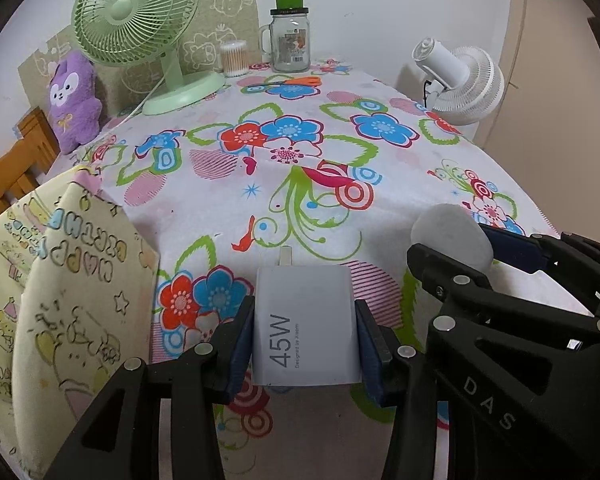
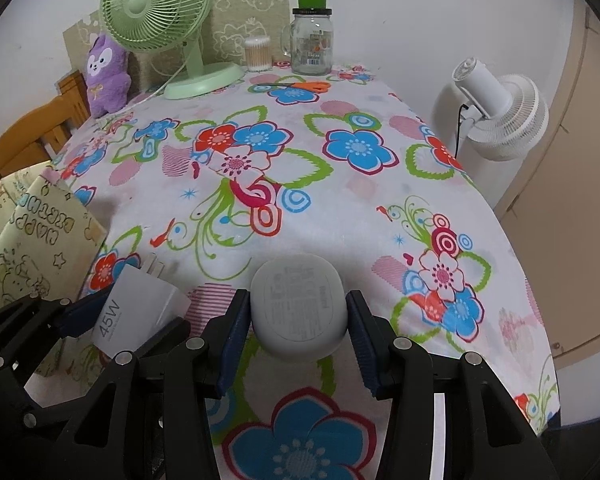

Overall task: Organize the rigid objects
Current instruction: 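Carry the earbud case with the right tool while the left tool carries the charger to the box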

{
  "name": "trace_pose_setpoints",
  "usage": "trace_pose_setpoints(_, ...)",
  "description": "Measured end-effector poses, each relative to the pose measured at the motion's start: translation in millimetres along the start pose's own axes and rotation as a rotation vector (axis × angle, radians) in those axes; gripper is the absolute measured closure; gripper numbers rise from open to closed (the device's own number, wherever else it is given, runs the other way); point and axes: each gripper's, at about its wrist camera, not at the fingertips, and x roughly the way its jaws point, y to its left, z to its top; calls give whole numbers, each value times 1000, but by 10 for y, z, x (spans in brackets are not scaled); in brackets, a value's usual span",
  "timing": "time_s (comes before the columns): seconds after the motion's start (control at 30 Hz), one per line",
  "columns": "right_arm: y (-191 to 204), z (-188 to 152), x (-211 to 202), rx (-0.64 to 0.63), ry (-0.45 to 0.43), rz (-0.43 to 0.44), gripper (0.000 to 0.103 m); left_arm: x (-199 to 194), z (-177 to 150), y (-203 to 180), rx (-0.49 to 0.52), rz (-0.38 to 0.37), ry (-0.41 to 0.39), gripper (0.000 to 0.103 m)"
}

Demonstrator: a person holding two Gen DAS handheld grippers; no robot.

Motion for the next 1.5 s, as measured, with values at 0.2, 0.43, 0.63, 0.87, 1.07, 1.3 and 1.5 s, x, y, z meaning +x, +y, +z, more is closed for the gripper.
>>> trace_pose_setpoints(0.2, 56, -39, -149, -12, -21, -9, 51, -143, -51, -5, 8, 1, -23, 55)
trace_pose_setpoints(0.43, 146, -83, -320, -20, -41, -15, 51, -293, -103, -6, 18, -6, -38, 55)
trace_pose_setpoints(0.63, 218, -122, -461, -28, -56, -18, 51, -424, -148, -22, 34, 0, -45, 55)
trace_pose_setpoints(0.87, 286, -153, -641, -22, -69, -18, 51, -614, -174, -28, 59, 7, -58, 55)
trace_pose_setpoints(1.07, 356, -134, -827, -22, -86, -23, 51, -798, -171, 19, 62, -9, -66, 55)
trace_pose_setpoints(1.3, 475, -106, -1019, -13, -92, -10, 51, -984, -152, 96, 78, -22, -67, 55)
trace_pose_setpoints(1.5, 563, -50, -1134, -7, -91, 3, 51, -1120, -101, 186, 94, -10, -66, 55)
